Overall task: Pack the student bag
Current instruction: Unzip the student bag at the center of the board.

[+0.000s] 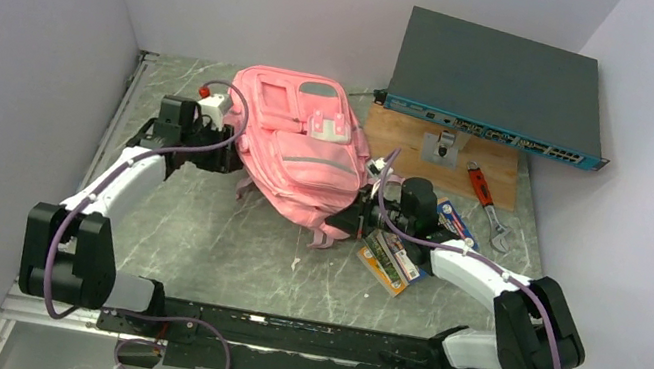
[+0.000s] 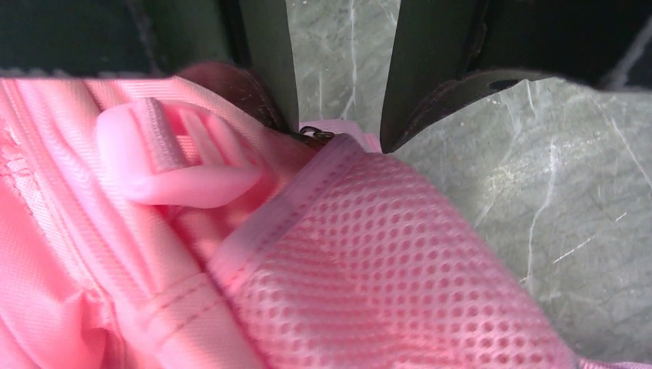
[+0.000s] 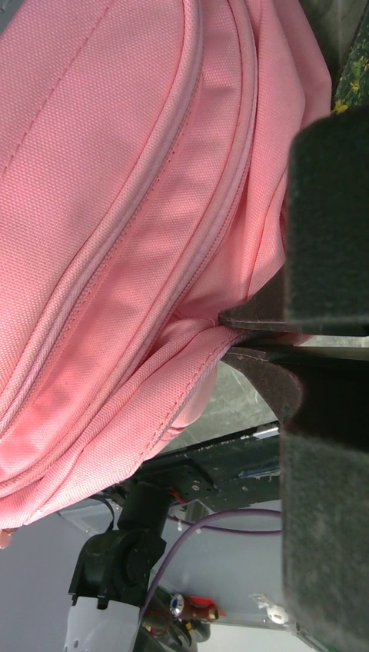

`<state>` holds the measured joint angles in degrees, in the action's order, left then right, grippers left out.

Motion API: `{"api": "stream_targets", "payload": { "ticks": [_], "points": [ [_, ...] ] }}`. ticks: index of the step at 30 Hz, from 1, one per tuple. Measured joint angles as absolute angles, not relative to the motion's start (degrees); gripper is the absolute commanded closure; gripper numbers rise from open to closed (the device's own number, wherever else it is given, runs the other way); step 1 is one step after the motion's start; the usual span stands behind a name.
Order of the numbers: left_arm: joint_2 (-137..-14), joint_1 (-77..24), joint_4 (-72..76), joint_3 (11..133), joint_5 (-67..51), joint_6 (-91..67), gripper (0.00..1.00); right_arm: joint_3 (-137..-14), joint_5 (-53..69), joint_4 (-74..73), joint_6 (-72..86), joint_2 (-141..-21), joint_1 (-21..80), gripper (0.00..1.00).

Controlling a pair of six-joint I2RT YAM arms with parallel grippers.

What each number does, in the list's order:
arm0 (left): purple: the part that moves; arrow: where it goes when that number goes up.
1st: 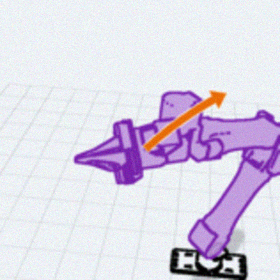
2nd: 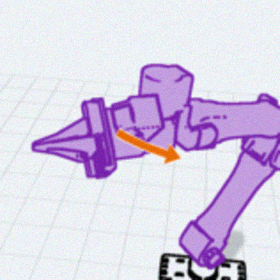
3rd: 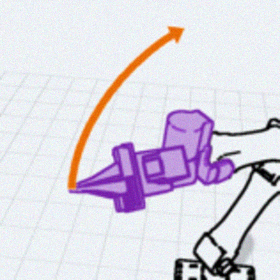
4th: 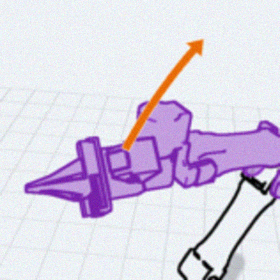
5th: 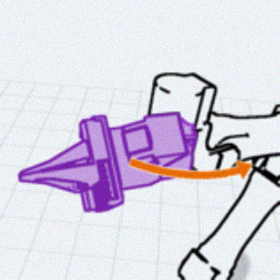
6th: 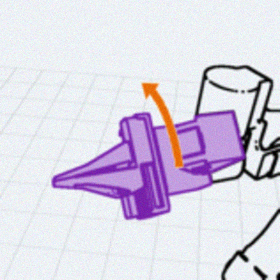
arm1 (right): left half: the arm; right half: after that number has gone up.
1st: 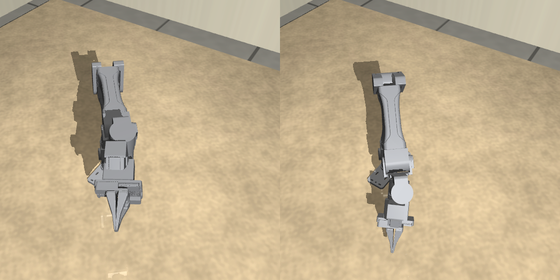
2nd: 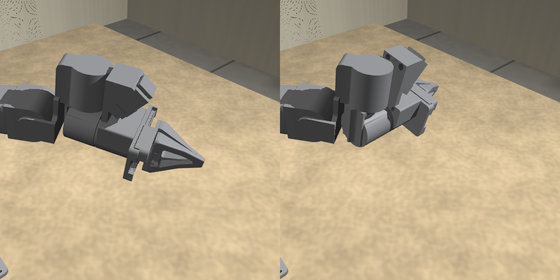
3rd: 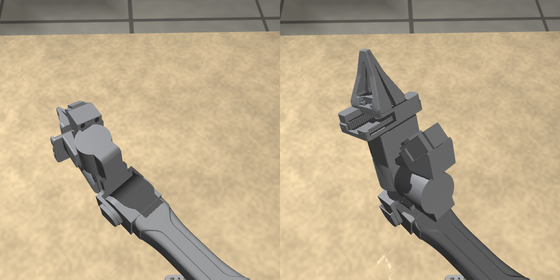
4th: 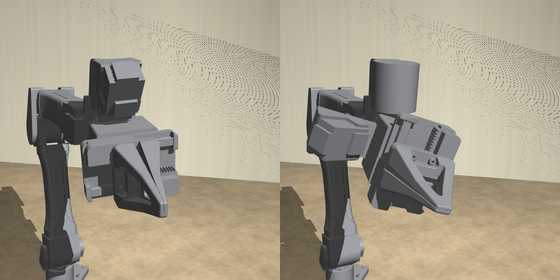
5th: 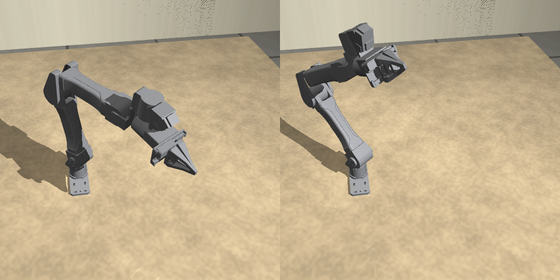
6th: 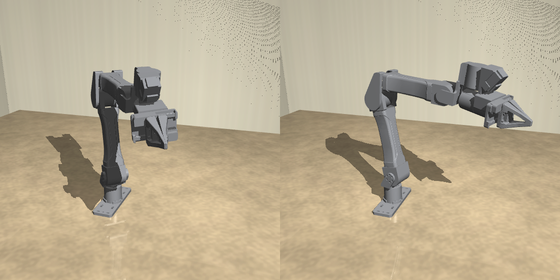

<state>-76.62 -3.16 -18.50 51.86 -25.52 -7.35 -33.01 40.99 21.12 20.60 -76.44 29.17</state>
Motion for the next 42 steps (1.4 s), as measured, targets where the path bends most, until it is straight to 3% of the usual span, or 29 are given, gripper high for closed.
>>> {"api": "stream_targets", "payload": {
  "ticks": [3,12,19,27,36,42],
  "points": [
    [-77.21,-4.82,-18.17,52.31,-24.32,-6.13,0.61,-33.01,40.95,21.19,20.58,-76.38,29.02,1.00],
    [-77.52,-7.66,-17.85,52.53,-20.01,-3.90,1.00,-32.93,40.91,22.04,20.60,-76.38,29.02,1.00],
    [-75.22,-11.53,-19.73,52.66,-12.56,-2.55,1.00,-32.93,40.64,21.91,20.58,-76.29,29.02,1.00],
    [-60.03,-19.70,-22.96,48.73,-7.27,-2.92,1.00,-32.93,39.46,20.25,20.56,-74.78,28.88,1.00],
    [-54.74,-26.98,-34.54,49.76,-10.46,-4.14,1.00,-33.01,36.47,16.25,17.26,-73.63,29.39,1.00],
    [-53.45,-29.85,-37.56,49.39,-16.93,-6.28,1.00,-34.83,25.32,9.87,11.66,-72.18,33.98,1.00]
  ]
}}
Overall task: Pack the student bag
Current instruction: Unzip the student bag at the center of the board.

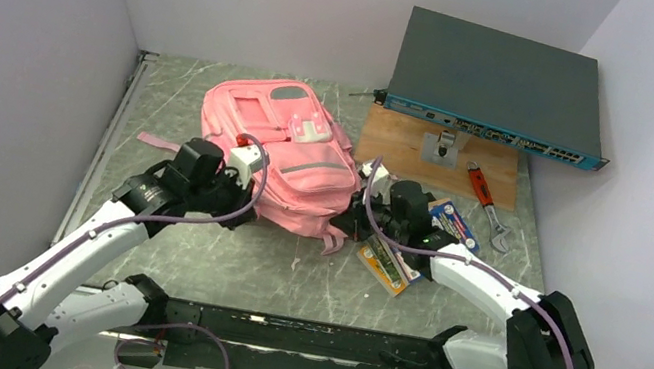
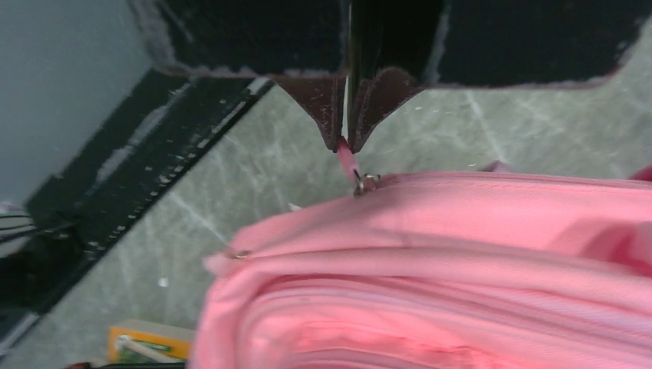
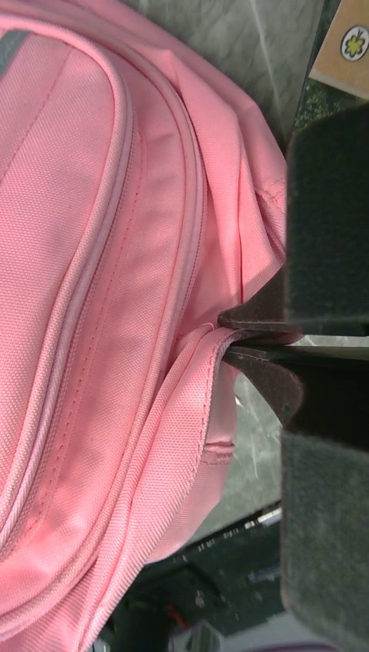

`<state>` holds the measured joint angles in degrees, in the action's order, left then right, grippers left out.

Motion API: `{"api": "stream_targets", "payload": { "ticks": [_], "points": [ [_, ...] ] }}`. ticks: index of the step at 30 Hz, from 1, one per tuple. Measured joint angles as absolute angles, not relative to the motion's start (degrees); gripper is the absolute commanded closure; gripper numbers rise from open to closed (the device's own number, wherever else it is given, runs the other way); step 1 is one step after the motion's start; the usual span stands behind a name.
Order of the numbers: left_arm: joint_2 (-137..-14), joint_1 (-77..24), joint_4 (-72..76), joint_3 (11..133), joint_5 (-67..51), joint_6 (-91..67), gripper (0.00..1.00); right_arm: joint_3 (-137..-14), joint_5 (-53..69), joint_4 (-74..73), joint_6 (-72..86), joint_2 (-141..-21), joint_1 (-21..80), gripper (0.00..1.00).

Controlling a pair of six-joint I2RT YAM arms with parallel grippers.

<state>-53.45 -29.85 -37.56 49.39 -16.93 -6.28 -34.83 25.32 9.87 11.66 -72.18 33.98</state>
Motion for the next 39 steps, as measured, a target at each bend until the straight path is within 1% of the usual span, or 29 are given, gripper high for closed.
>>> {"api": "stream_targets", "payload": {
  "ticks": [5,10,11,12,13,15,16,17,20,21,22,23,26,28,30,34,39],
  "points": [
    [-53.23,-31.62,-34.41,48.53,-23.68,-10.63,1.00,-36.97,16.34,6.20,8.21,-71.40,38.52,1.00],
    [-56.31,-35.40,-26.06,47.66,-30.00,-16.19,1.00,-40.03,10.57,3.90,6.98,-72.23,43.03,1.00],
    [-56.88,-35.57,-24.62,47.20,-30.30,-17.32,1.00,-40.47,10.04,3.66,7.16,-72.42,43.31,0.98],
    [-57.21,-35.62,-23.88,46.81,-30.22,-18.04,0.98,-40.77,9.21,3.36,7.49,-72.53,43.55,0.91],
    [-57.43,-35.62,-23.46,46.39,-29.71,-19.09,0.90,-40.88,8.58,2.98,7.86,-72.53,43.59,0.88],
    [-57.52,-35.59,-23.79,46.24,-27.35,-20.71,0.60,-40.88,7.35,2.17,8.99,-72.51,43.59,0.87],
    [-57.39,-35.53,-23.99,46.24,-25.98,-21.02,0.49,-40.88,6.59,1.45,9.45,-72.47,43.64,0.87],
    [-57.04,-35.16,-24.69,46.26,-23.88,-22.37,0.42,-40.88,5.78,0.54,9.80,-72.31,43.75,0.88],
    [-55.07,-31.27,-27.09,46.26,-20.01,-25.89,0.31,-40.84,3.40,-1.96,10.59,-71.18,44.42,0.95],
    [-54.22,-28.73,-27.79,46.24,-19.49,-27.09,0.24,-40.75,2.59,-2.63,10.72,-70.63,44.58,0.97],
    [-53.21,-24.88,-28.18,46.02,-19.79,-28.56,0.19,-40.64,1.76,-3.29,10.72,-70.02,44.69,0.99],
    [-52.27,-20.84,-28.14,45.54,-19.90,-29.91,0.17,-40.53,1.10,-3.81,10.70,-69.49,44.69,1.00],
    [-50.57,-10.44,-26.94,42.68,-22.79,-34.54,0.17,-40.45,-0.23,-4.86,10.39,-68.55,44.66,0.99],
    [-51.03,-6.74,-26.13,40.23,-25.91,-37.65,0.20,-40.45,-0.60,-5.23,9.89,-68.31,44.66,0.99],
    [-53.19,-5.67,-25.61,38.89,-29.26,-40.42,0.22,-40.45,-0.62,-5.63,9.10,-68.29,44.66,0.99],
    [-56.62,-5.65,-20.69,37.39,-34.89,-45.91,0.22,-40.45,-0.05,-6.42,7.42,-68.29,44.62,0.99],
    [-58.46,-6.17,-13.65,36.21,-37.78,-52.88,0.25,-40.45,1.52,-6.46,5.50,-68.31,44.45,0.99]
  ]
}}
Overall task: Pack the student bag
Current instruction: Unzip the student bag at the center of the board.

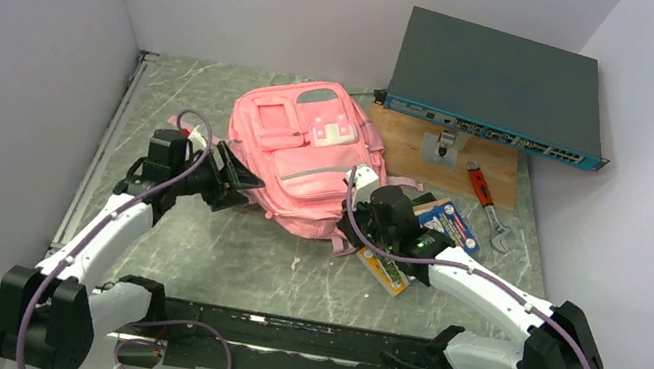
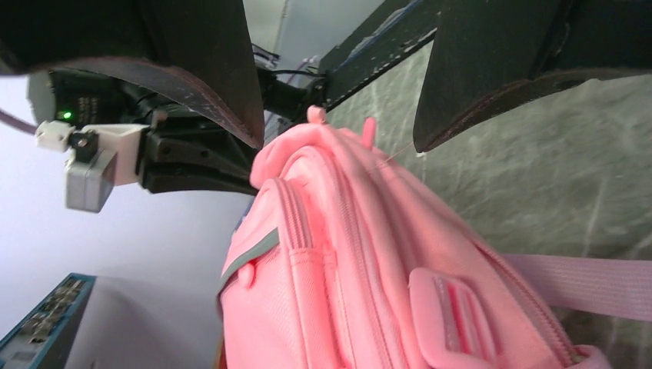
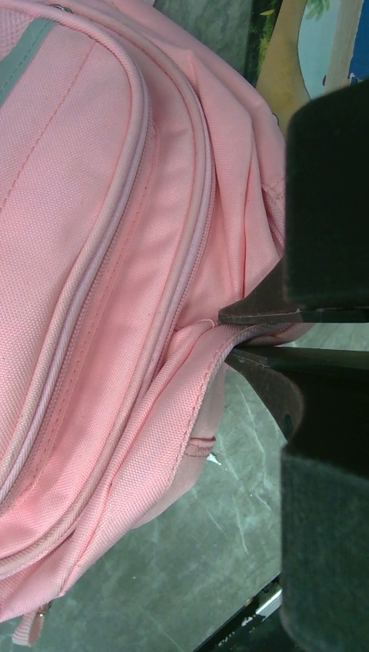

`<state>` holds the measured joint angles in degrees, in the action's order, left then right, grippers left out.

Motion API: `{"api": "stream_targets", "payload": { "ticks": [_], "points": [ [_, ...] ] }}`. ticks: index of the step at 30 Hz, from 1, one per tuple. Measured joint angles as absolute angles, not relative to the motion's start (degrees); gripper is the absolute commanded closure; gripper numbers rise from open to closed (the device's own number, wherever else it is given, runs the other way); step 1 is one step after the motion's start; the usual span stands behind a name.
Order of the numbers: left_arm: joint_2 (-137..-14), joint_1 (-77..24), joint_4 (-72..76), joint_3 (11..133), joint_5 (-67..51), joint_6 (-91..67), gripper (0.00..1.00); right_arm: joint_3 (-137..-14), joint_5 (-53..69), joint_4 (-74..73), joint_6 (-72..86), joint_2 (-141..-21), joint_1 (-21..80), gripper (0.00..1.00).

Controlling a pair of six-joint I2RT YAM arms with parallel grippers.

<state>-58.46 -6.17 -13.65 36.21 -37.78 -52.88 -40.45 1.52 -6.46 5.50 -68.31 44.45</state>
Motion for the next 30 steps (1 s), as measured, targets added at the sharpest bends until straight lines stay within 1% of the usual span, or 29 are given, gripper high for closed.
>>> {"api": "stream_targets", "payload": {
  "ticks": [3,5,6,8,9,11,14,15,16,19,20,22,24,28,30],
  "points": [
    [-61.21,-7.27,-10.11,36.12,-38.11,-56.66,0.32,-40.45,2.20,-6.46,4.73,-68.51,44.38,1.00],
    [-63.24,-8.27,-8.36,36.12,-38.11,-58.02,0.39,-40.45,2.61,-6.46,4.43,-68.64,44.34,1.00],
    [-64.47,-8.95,-7.73,36.18,-37.95,-58.22,0.47,-40.45,2.74,-6.46,4.19,-68.69,44.34,1.00],
    [-66.24,-9.78,-7.77,36.64,-37.28,-58.13,0.66,-40.45,3.01,-6.46,3.73,-68.69,44.31,1.00],
    [-66.74,-10.02,-7.90,36.95,-36.99,-58.08,0.71,-40.45,3.05,-6.46,3.49,-68.69,44.31,1.00],
    [-67.20,-10.24,-8.29,37.58,-35.97,-57.32,0.79,-40.45,3.03,-6.44,2.94,-68.69,44.27,1.00],
    [-66.85,-10.44,-8.54,38.37,-34.46,-55.57,0.97,-40.45,2.98,-6.15,1.93,-68.69,44.29,0.97],
    [-66.48,-10.55,-8.49,38.39,-34.00,-54.96,1.00,-40.45,2.87,-6.04,1.61,-68.69,44.27,0.95],
    [-66.11,-10.61,-8.54,38.39,-33.58,-54.74,1.00,-40.45,2.83,-6.00,1.48,-68.69,44.29,0.94],
    [-64.51,-10.81,-8.38,38.37,-32.88,-54.52,1.00,-41.12,2.24,-6.52,1.26,-69.25,44.42,0.78],
    [-63.79,-10.83,-8.14,38.22,-32.62,-54.92,1.00,-41.58,2.00,-6.92,1.41,-69.56,44.49,0.75],
    [-61.56,-10.81,-7.11,37.15,-32.01,-57.01,1.00,-43.13,0.80,-8.38,2.79,-70.11,44.99,0.64],
    [-58.61,-10.79,-5.78,35.24,-31.35,-60.53,1.00,-45.47,-2.76,-11.05,5.19,-70.48,46.85,0.51],
    [-50.26,-10.74,-3.81,30.81,-28.91,-68.18,1.00,-49.93,-12.36,-17.43,11.18,-70.78,53.12,0.38],
    [-47.09,-10.74,-3.84,30.55,-27.97,-70.76,1.00,-51.13,-15.79,-19.68,15.00,-70.72,56.31,0.35]
  ]
}}
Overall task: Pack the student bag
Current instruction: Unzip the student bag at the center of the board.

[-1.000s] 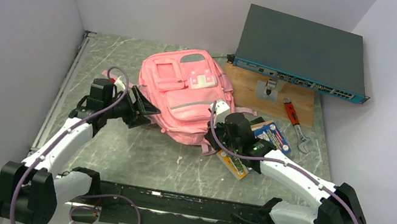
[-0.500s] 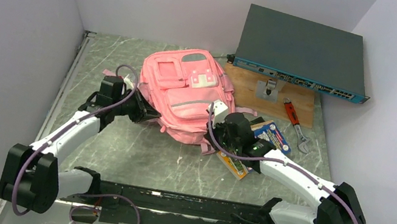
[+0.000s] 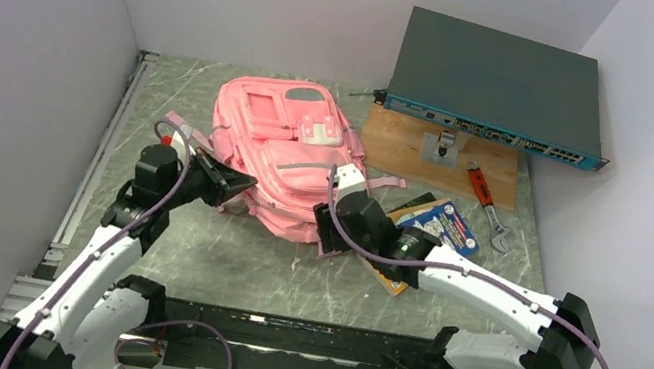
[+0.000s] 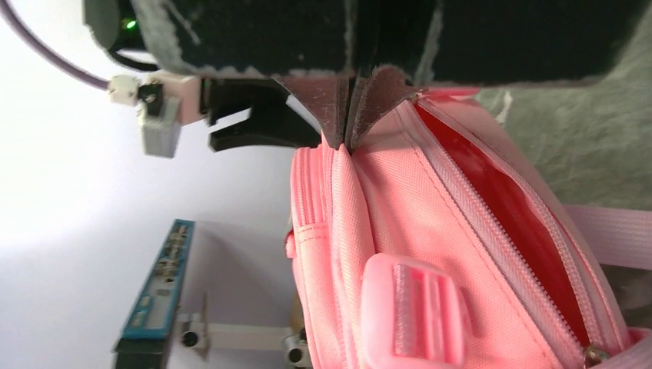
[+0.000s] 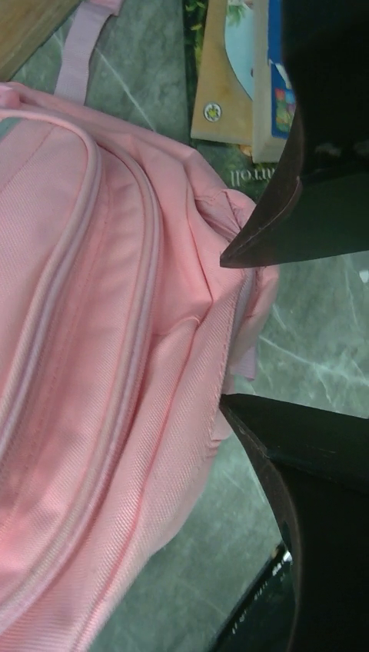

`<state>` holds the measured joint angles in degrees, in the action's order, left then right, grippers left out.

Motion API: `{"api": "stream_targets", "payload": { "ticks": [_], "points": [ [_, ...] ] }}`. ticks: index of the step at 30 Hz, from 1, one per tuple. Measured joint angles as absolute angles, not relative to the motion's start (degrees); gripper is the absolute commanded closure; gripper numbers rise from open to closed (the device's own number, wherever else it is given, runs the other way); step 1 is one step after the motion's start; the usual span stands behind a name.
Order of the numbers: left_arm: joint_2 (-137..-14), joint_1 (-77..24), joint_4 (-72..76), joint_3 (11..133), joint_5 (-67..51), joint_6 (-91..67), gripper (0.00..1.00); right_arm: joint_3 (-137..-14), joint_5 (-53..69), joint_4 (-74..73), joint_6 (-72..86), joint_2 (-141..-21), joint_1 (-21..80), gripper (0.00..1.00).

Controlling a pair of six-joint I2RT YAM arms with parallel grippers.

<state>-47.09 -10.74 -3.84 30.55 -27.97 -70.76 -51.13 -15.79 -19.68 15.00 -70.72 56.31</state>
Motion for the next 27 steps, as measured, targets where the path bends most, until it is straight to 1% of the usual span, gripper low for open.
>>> {"api": "stream_targets", "payload": {
  "ticks": [5,7,10,12,16,20,23,27],
  "points": [
    [-43.03,-10.85,-2.52,30.15,-27.24,-76.47,1.00,-51.55,-22.96,-21.06,24.77,-68.42,63.83,0.31],
    [-42.02,-10.90,-2.42,29.63,-27.05,-77.93,1.00,-51.70,-23.68,-20.69,26.57,-67.59,66.65,0.30],
    [-40.58,-10.98,-3.09,29.19,-26.24,-78.74,1.00,-51.86,-22.48,-16.91,29.32,-66.94,70.17,0.25],
    [-39.90,-10.98,-3.77,29.19,-25.63,-78.70,1.00,-51.75,-21.23,-13.63,30.55,-67.09,71.20,0.24],
    [-38.68,-10.98,-5.93,29.28,-24.93,-77.93,1.00,-51.66,-22.52,-9.69,31.64,-68.66,70.70,0.29],
    [-37.98,-11.77,-14.41,32.16,-22.11,-74.48,1.00,-50.09,-21.78,-5.69,31.70,-69.89,66.39,0.35],
    [-36.53,-12.45,-17.17,32.53,-21.06,-73.91,1.00,-49.78,-19.03,-2.98,31.40,-70.91,60.55,0.36],
    [-35.75,-14.57,-15.68,30.50,-19.75,-74.89,1.00,-50.59,-16.51,-2.63,28.32,-72.66,57.67,0.34]
  ]
}}
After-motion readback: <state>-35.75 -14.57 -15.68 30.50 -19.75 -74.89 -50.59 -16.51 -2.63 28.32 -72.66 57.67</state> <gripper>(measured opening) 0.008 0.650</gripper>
